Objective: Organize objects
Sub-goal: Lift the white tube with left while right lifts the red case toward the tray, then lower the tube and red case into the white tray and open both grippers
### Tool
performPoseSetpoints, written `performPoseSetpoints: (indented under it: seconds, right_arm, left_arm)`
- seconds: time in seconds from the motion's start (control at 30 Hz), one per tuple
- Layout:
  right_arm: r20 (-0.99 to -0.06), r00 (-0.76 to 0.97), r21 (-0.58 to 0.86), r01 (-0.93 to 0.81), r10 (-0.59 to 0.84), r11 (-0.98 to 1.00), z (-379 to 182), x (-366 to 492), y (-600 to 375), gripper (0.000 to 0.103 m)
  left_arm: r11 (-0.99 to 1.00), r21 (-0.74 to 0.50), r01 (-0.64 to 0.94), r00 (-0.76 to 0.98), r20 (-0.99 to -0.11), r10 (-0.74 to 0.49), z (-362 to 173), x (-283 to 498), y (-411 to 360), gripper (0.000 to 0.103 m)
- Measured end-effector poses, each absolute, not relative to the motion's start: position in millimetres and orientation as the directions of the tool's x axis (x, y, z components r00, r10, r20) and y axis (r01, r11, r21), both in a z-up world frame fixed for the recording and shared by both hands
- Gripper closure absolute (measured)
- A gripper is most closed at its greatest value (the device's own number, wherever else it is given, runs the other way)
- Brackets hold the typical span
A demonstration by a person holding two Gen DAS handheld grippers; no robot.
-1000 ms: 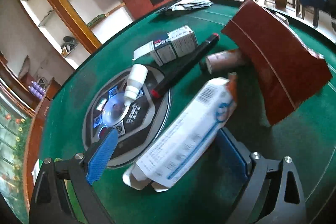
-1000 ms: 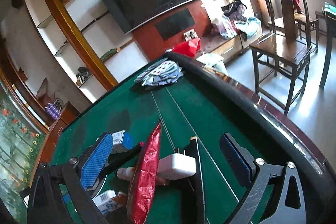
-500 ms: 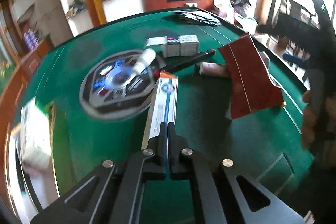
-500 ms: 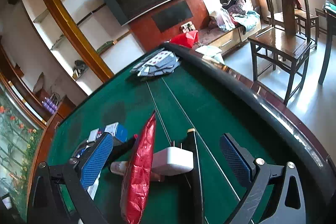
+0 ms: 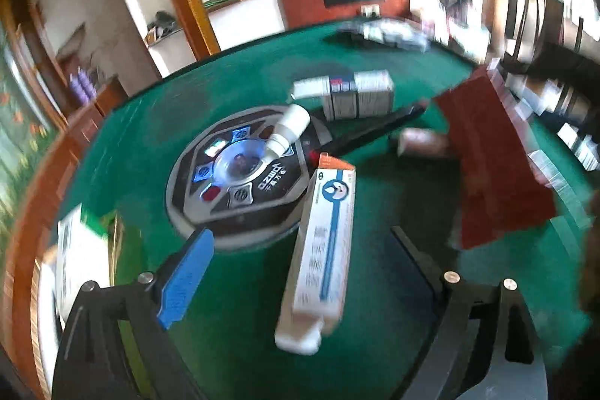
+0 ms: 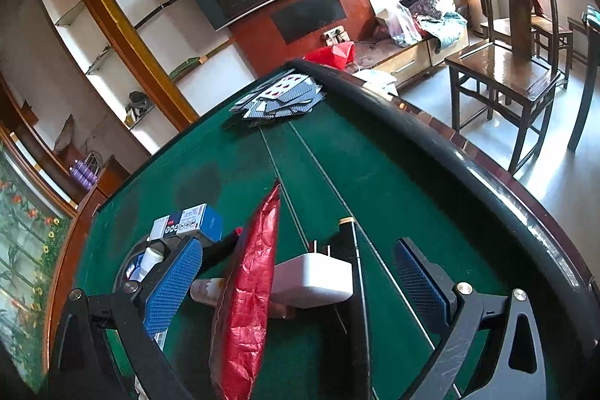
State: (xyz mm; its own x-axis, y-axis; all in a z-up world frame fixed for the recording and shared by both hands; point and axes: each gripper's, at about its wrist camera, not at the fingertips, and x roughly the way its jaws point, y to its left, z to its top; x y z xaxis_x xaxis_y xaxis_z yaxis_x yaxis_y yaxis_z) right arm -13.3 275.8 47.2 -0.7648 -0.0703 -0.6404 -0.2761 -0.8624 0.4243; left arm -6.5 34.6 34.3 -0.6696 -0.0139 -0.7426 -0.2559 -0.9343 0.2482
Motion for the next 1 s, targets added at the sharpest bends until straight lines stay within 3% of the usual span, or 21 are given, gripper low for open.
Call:
performPoseSetpoints:
  seconds: [0.07,0.1,0.13,0.17,0.2,0.27,0.37,0.57,0.67,0.8,0.83,0.93,1.0]
  right_arm:
    - [-0.635,-0.769,0.430,-0.273,-0.074,-0.860,48,-12,276,0.000]
    - [-0.630,-0.773,0.434,-0.275,-0.071,-0.858,49,-11,278,0.000]
    - [-0.627,-0.776,0.437,-0.278,-0.068,-0.855,49,-10,280,0.000]
    - [-0.625,-0.778,0.443,-0.281,-0.068,-0.851,49,-10,282,0.000]
    - [-0.624,-0.779,0.451,-0.286,-0.070,-0.846,48,-9,284,0.000]
    - [-0.627,-0.775,0.456,-0.291,-0.072,-0.841,47,-10,286,0.000]
    - [-0.622,-0.776,0.475,-0.274,-0.099,-0.836,46,-11,286,0.000]
    - [-0.584,-0.800,0.470,-0.192,-0.140,-0.862,52,-8,270,0.000]
    - [-0.578,-0.778,0.546,-0.145,-0.246,-0.825,45,-3,268,0.000]
    - [-0.624,-0.712,0.592,-0.161,-0.323,-0.790,26,7,264,0.001]
    - [-0.635,-0.698,0.595,-0.168,-0.332,-0.786,23,7,262,0.005]
    - [-0.665,-0.662,0.592,-0.186,-0.345,-0.784,16,1,257,0.030]
    - [-0.697,-0.635,0.561,-0.192,-0.334,-0.805,16,-11,250,0.034]
  left_arm:
    - [-0.914,0.299,-0.274,-0.645,-0.762,-0.056,15,-21,48,0.014]
    - [-0.911,0.302,-0.281,-0.633,-0.772,-0.061,9,-25,51,0.022]
    - [-0.915,0.289,-0.282,-0.655,-0.755,-0.038,11,-23,52,0.033]
    - [-0.910,0.280,-0.307,-0.637,-0.770,-0.022,10,-24,55,0.064]
    - [-0.911,0.259,-0.321,-0.622,-0.783,-0.004,10,-22,57,0.080]
    - [-0.906,0.280,-0.318,-0.638,-0.770,-0.014,12,-15,56,0.088]
    - [-0.939,0.176,-0.297,-0.627,-0.777,0.052,21,-5,37,0.095]
    - [-0.972,-0.070,-0.225,-0.659,-0.724,0.205,62,39,-20,0.095]
    - [-0.965,-0.158,-0.211,-0.673,-0.692,0.260,77,60,-45,0.095]
    - [-0.942,-0.269,-0.199,-0.671,-0.664,0.331,86,76,-76,0.095]
    - [-0.936,-0.297,-0.190,-0.669,-0.658,0.345,87,78,-84,0.095]
    - [-0.927,-0.326,-0.187,-0.678,-0.640,0.362,88,86,-97,0.094]
    - [-0.926,-0.328,-0.188,-0.682,-0.635,0.363,87,92,-99,0.094]
